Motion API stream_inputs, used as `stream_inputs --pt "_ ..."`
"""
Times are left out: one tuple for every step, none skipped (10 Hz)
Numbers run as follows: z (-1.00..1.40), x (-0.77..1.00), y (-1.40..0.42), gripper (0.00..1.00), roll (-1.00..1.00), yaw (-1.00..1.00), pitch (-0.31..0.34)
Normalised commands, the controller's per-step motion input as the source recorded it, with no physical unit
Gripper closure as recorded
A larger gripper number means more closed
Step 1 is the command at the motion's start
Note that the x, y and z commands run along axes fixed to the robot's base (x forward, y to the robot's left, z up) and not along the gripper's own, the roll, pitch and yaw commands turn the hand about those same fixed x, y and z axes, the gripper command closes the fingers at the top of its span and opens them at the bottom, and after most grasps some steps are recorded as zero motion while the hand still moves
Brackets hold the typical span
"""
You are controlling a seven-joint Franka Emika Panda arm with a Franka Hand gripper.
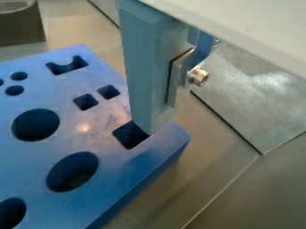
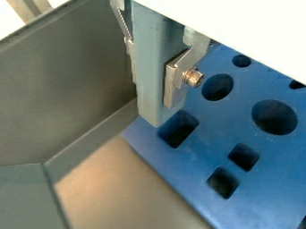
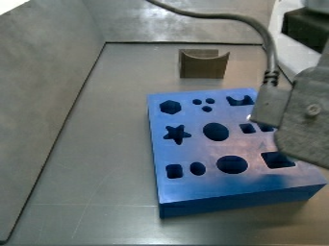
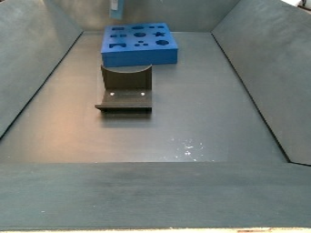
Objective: Pick up the rectangle object. Move to above the board. Insert the rectangle object.
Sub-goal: Insert the rectangle object.
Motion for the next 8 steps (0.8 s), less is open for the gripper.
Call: stream_inputs --pt "0.00 0.41 0.33 1.00 -0.38 0.00 0.026" --pt "0.30 0.44 0.56 1.00 -0.85 0.00 0.023" --pt "0.00 0.05 0.05 1.00 -0.10 0.00 0.029" --pt "-0.05 0.00 0.00 1.00 0.00 0.00 0.000" --pt "-0.51 0.03 0.00 1.00 0.19 0.00 -0.026" --pt "-0.81 -0.22 -0.09 1.00 0.50 0.00 -0.231" --pt "-0.03 0.00 0.00 1.00 0.00 0.00 0.000" --pt "-0.27 0.06 -0.01 1.00 0.16 0.00 0.000"
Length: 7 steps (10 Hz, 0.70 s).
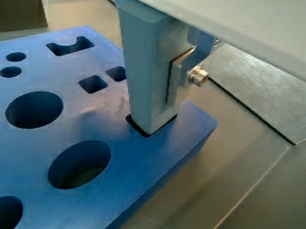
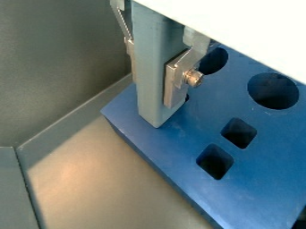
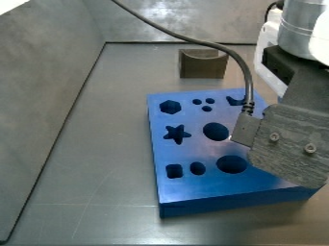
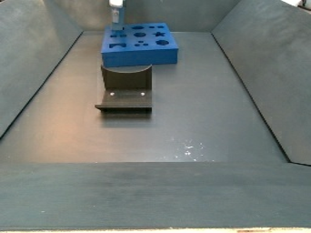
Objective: Pick up the rectangle object. Move to above the board. Insert the rectangle object.
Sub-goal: Insert the rectangle object.
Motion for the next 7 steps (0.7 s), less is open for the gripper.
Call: stream_inputs --pt "-0.39 0.01 -0.08 1.00 0.36 0.00 0.000" --pt "-0.11 0.00 0.00 1.00 0.18 0.00 0.080" --pt "-0.09 -0.31 0.00 1.00 0.14 -0.12 0.074" --pt "-0.16 -0.78 0.00 1.00 0.02 -0.37 0.000" --pt "-0.02 -0.31 0.00 1.00 0.00 -0.22 0.000" --pt "0.00 0.00 0.00 1.00 0.00 -0.03 0.000" --pt "-0.92 0.11 -0.26 1.00 0.48 -0.11 0.000"
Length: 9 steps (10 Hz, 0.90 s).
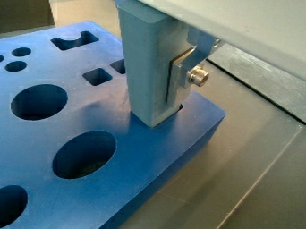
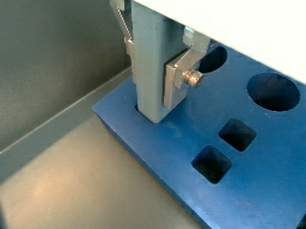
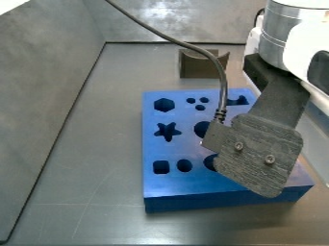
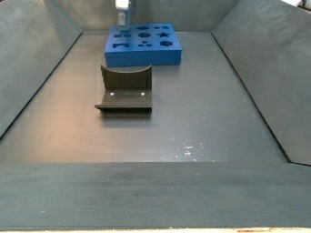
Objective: Pick up the rectangle object. Move to above the board. Insert the rectangle object.
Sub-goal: Insert the rectangle object.
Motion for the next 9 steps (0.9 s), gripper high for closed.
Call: stream_inputs --pt "-1.00 0.26 -0.45 1.00 0.27 -0.25 -0.069" --pt "-1.00 0.29 -0.50 1.00 0.22 -0.28 -0.083" --pt "-1.00 0.29 -0.53 1.00 0.19 -0.30 -0.086" --pt "-1.00 0.29 -0.55 1.00 0.17 -0.31 -0.086" --pt "-1.00 0.30 -0.55 1.00 0.17 -0.31 -0.089" --pt "-1.00 0.29 -0.55 1.00 0.18 -0.30 -0.089" --pt "-1.00 0.29 -0.55 1.00 0.17 -0.31 -0.089" --pt "-1.00 0.31 -0.52 1.00 0.17 -0.27 -0.109" --pt "-0.07 -0.05 0.00 1.00 0.05 0.00 -0.289"
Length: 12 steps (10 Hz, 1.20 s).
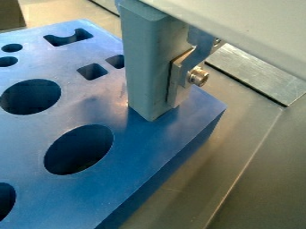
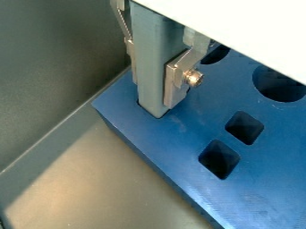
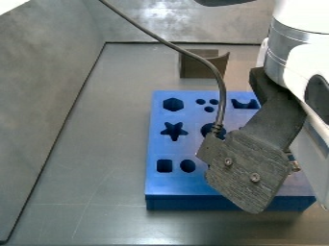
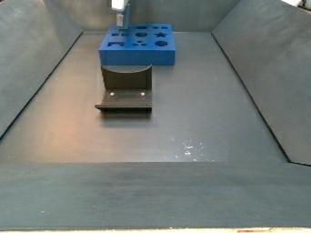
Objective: Pick up the rectangle object. Move to above the board. Insert the rectangle object.
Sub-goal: Insert the rectangle object.
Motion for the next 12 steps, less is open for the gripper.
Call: stream_inputs --pt "0.00 -0.01 0.03 1.00 0.00 0.00 0.000" --pt "0.00 0.53 0.00 1.00 0.77 0.00 0.940" --pt "0.12 0.40 0.00 1.00 0.71 0.01 1.000" --pt "0.11 0.39 0.00 1.00 0.65 0.00 1.000" --pt "-0.03 0.00 0.00 1.00 0.00 0.00 0.057" --pt "-0.45 0.66 0.04 1.00 0.00 -0.10 0.806" --pt "-0.20 0.45 0.00 1.00 -0.31 -0.17 0.903" --pt "0.00 0.13 0.03 1.00 -0.53 -0.18 0.214" --pt "-0.14 0.05 0.00 1.00 0.00 0.00 0.000" --pt "-0.87 0.41 0.00 1.00 0.00 0.00 0.326" --pt "-1.00 0.55 0.01 1.00 0.00 0.03 0.103" --pt "-1.00 0.62 0.11 1.00 0.00 0.05 0.000"
